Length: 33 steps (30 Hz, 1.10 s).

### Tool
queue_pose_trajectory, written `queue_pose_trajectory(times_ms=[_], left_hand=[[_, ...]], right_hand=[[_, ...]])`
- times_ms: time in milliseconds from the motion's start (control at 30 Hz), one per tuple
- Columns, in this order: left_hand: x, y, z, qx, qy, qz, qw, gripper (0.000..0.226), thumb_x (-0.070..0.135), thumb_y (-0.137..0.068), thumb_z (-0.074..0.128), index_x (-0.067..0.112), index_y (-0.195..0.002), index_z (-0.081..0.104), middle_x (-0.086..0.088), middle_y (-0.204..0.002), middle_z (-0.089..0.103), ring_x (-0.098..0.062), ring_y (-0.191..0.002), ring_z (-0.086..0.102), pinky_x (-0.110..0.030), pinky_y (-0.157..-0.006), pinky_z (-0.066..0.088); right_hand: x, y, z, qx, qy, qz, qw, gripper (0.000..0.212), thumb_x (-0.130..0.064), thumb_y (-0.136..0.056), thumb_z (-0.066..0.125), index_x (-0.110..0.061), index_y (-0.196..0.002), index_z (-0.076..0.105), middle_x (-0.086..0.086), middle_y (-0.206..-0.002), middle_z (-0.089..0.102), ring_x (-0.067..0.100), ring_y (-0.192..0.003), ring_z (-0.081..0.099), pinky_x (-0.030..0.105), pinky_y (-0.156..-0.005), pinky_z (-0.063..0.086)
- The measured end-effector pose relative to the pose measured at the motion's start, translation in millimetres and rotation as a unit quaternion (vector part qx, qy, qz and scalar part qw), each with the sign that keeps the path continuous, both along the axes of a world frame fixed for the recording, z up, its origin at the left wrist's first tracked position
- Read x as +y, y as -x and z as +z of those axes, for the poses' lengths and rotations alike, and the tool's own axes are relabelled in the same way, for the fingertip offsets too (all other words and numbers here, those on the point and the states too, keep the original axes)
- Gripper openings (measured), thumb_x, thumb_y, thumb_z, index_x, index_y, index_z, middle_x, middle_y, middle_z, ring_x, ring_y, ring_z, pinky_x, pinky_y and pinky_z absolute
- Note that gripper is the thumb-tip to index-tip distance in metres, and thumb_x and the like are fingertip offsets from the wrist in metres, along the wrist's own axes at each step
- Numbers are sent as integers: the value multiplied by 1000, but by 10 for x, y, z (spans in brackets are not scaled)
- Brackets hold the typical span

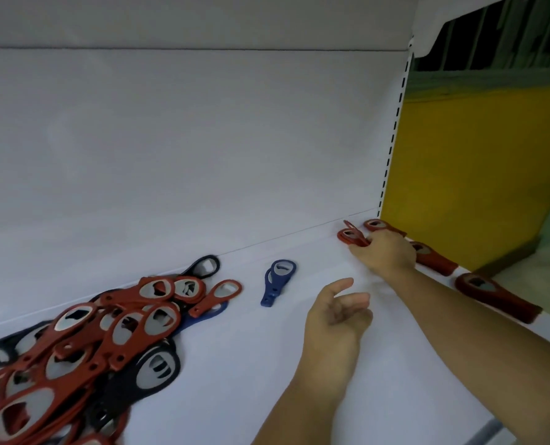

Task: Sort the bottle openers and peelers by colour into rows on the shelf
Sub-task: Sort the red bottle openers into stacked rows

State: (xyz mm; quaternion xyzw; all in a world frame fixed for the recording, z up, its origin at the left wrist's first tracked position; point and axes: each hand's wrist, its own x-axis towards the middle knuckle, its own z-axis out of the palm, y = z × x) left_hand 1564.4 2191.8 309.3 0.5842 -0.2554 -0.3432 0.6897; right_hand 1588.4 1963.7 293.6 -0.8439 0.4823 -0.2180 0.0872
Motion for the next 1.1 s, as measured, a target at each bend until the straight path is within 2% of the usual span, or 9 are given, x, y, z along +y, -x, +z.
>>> queue_pose_trajectory(times_ms=[200,333,433,567,767,833,900,967,1100], left_hand=[[16,27,19,-8,-15,3,1000,37,-4,-89,56,27,-109,59,3,-91,73,-6,-88,66,-17,-81,51],[26,57,7,-17,-20,0,1000,36,-4,-90,52,24,-110,60,-4,-94,73,-18,-98,66,-30,-95,51],[11,50,0,-19,-25,4,1000,34,-5,-91,50,22,-109,61,-7,-93,73,-20,-97,67,-30,-93,53],[-31,67,-9,-37,-35,2,999,34,-6,-91,47,21,-105,62,-5,-87,72,-14,-89,67,-27,-87,54],[-105,65,-20,-53,-44,-5,998,28,-5,-90,48,17,-103,62,0,-76,70,-11,-78,65,-25,-80,56],[-123,61,-33,-66,-51,-9,996,27,-3,-91,49,18,-103,61,1,-74,70,-11,-77,65,-24,-77,55],[-134,70,-39,-79,-61,-18,995,28,-3,-90,50,19,-103,61,2,-74,69,-12,-77,64,-24,-77,55],[-142,71,-37,-83,-69,-23,994,30,-5,-90,49,20,-102,61,3,-74,69,-13,-77,64,-23,-76,54],[-142,42,-37,-80,-78,-22,993,28,-2,-92,48,20,-101,62,4,-73,70,-12,-76,64,-24,-78,55]], right_hand=[[65,32,17,-38,13,2,999,48,-57,-85,52,-15,-63,59,1,-59,57,18,-57,51,21,-45,24],[42,43,18,-31,15,1,999,42,-49,-89,50,-15,-69,63,2,-65,58,20,-62,52,20,-47,27],[3,24,7,-27,12,2,1000,42,-51,-89,51,-16,-69,61,0,-63,56,19,-63,53,20,-46,26],[-34,17,-6,-32,5,9,999,49,-59,-87,49,-15,-65,56,0,-60,55,20,-62,54,21,-47,26],[-68,-41,4,-8,-3,27,1000,54,-66,-83,49,-13,-76,59,-2,-63,54,19,-65,53,22,-48,30],[-98,-67,25,4,-34,43,998,53,-65,-81,49,-13,-82,61,-1,-67,59,19,-67,57,23,-52,38],[-139,-106,129,37,-64,75,994,52,-64,-79,52,-13,-84,61,1,-70,62,19,-69,60,24,-56,44],[-157,-155,272,74,-75,93,990,49,-62,-80,54,-13,-78,57,0,-66,60,18,-64,57,23,-52,40],[-168,-261,371,147,-47,95,984,41,-56,-81,57,-15,-82,53,-1,-61,50,18,-63,52,24,-62,42]])
